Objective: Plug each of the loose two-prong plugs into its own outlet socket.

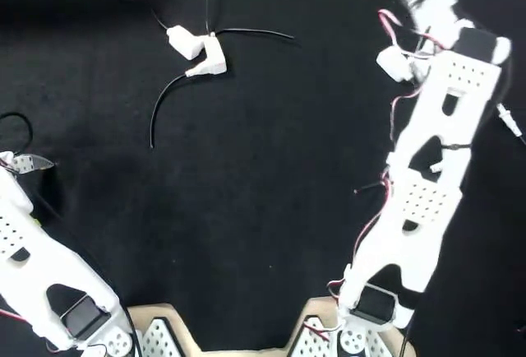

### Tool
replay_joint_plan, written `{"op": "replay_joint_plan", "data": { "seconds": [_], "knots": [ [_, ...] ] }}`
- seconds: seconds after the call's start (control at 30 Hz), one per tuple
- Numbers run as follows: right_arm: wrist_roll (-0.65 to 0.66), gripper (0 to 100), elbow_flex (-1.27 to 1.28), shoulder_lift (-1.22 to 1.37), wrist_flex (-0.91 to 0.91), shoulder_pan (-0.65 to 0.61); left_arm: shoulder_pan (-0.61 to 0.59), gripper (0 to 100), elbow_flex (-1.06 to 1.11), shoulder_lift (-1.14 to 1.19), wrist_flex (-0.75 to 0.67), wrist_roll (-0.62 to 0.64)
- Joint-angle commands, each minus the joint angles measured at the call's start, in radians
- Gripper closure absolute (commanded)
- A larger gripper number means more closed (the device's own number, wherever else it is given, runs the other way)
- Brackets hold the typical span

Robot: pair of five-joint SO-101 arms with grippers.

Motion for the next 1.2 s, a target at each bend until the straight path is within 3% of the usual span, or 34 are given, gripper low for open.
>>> {"op": "replay_joint_plan", "data": {
  "seconds": [0.0, 0.3, 0.57, 0.73, 0.9, 1.17],
  "knots": [
    [0.163, 76.4, -0.053, 0.031, -0.020, -0.029, 0.031, 53, -0.015, 0.000, 0.003, 0.020],
    [0.054, 76.4, -0.053, 0.186, -0.390, -0.005, 0.047, 53, -0.019, 0.000, 0.003, 0.020],
    [0.058, 76.4, -0.051, 0.294, -0.445, -0.012, 0.082, 53, -0.013, 0.000, 0.003, 0.020],
    [0.186, 76.8, -0.053, 0.384, -0.514, -0.031, 0.067, 53, -0.012, 0.000, 0.003, 0.020],
    [0.206, 77.0, -0.051, 0.430, -0.571, -0.043, 0.068, 53, -0.012, 0.000, 0.003, 0.021],
    [0.255, 94.9, -0.061, 0.410, -0.506, -0.074, 0.070, 53, -0.016, 0.000, 0.003, 0.021]
  ]
}}
